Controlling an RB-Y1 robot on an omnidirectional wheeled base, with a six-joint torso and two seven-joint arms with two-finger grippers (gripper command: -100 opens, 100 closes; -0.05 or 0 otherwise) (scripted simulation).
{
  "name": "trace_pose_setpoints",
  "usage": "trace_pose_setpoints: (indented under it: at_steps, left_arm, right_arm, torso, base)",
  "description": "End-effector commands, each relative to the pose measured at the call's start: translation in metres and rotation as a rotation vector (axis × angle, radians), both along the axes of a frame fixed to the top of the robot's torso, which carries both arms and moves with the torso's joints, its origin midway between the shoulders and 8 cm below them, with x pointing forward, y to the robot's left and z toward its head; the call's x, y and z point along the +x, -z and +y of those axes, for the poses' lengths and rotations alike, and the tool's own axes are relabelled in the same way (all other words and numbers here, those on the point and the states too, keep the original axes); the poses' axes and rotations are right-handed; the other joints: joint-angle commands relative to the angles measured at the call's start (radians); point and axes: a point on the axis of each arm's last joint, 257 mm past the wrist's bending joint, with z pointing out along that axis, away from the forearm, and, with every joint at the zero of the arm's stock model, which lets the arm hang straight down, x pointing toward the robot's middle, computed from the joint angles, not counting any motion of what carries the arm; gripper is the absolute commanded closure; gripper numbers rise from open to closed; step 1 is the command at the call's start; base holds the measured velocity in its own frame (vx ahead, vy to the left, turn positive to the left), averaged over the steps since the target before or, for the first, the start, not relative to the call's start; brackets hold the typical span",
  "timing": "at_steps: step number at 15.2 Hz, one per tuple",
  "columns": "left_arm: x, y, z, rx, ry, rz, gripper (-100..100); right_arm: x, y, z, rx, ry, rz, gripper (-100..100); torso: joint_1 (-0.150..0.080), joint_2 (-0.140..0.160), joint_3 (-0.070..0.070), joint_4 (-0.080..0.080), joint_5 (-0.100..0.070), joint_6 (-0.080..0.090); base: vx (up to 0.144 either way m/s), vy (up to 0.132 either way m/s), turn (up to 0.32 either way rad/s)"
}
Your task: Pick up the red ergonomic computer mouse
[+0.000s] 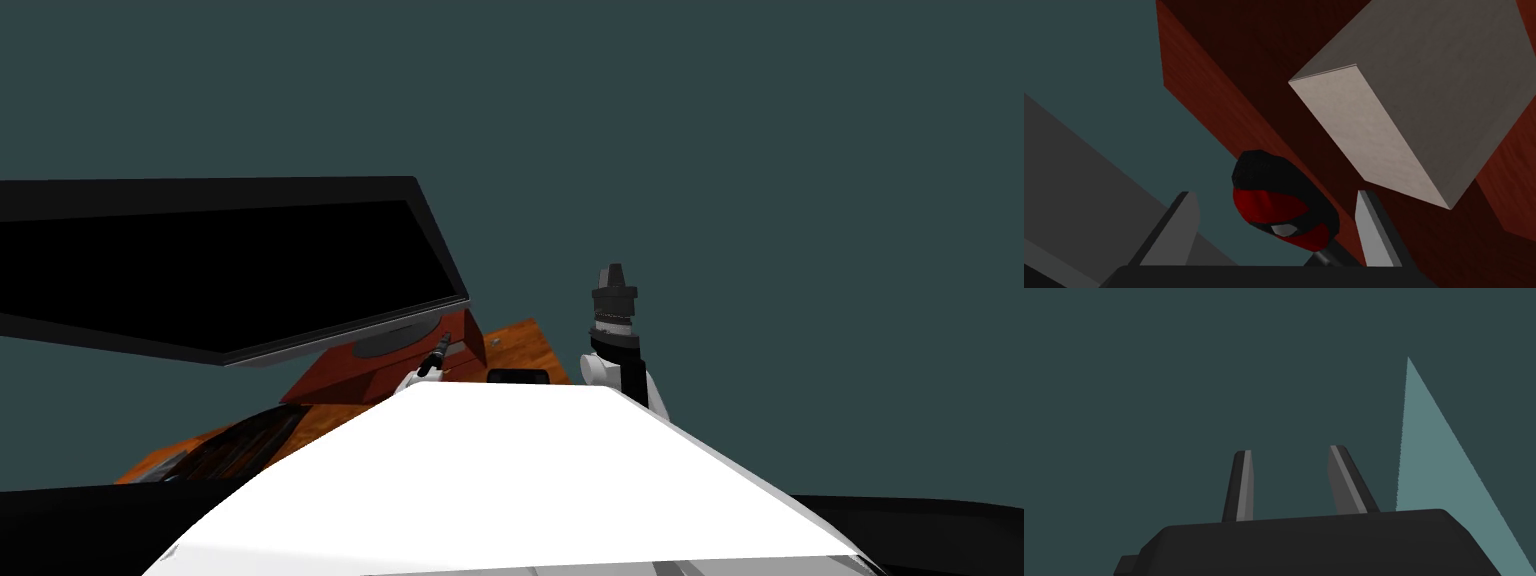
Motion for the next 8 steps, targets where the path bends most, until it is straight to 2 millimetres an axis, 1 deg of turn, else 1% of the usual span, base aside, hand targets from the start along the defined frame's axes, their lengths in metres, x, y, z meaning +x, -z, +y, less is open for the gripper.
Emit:
trace_pose_setpoints:
  at_steps: [1,2,4,5,7,8]
  left_arm:
    - [0.0,0.0,0.0,0.0,0.0,0.0,100]
    - [-0.004,0.003,0.001,-0.002,-0.004,0.01,100]
    - [-0.003,0.002,-0.001,-0.004,-0.002,0.005,100]
    - [0.005,-0.007,0.003,0.003,-0.001,-0.003,100]
    - [0.005,-0.011,0.005,0.004,-0.003,-0.002,100]
    - [0.004,-0.008,0.003,0.002,-0.002,-0.005,100]
  right_arm:
    - [0.0,0.0,0.0,0.0,0.0,0.0,0]
    - [0.0,0.0,0.0,0.0,0.0,0.0,0]
    - [0.0,0.0,0.0,0.0,0.0,0.0,0]
    - [0.0,0.0,0.0,0.0,0.0,0.0,0]
    - [0.0,0.0,0.0,0.0,0.0,0.0,0]
    - [0.0,0.0,0.0,0.0,0.0,0.0,0]
  torso:
    - [0.0,0.0,0.0,0.0,0.0,0.0]
    - [-0.002,0.001,0.002,0.003,-0.001,0.003]
    - [0.0,-0.001,0.0,0.001,-0.001,0.003]
    - [0.001,-0.002,-0.001,0.001,0.0,0.003]
    - [-0.001,0.0,0.001,0.002,-0.001,0.003]
    - [-0.002,0.002,0.001,0.002,-0.001,0.003]
  base:
    - [-0.004,0.004,0.046]
    - [-0.003,0.0,0.012]
    - [0.0,0.0,0.0]
    - [-0.033,-0.019,-0.051]
    - [-0.077,-0.034,-0.059]
    - [-0.053,-0.024,-0.014]
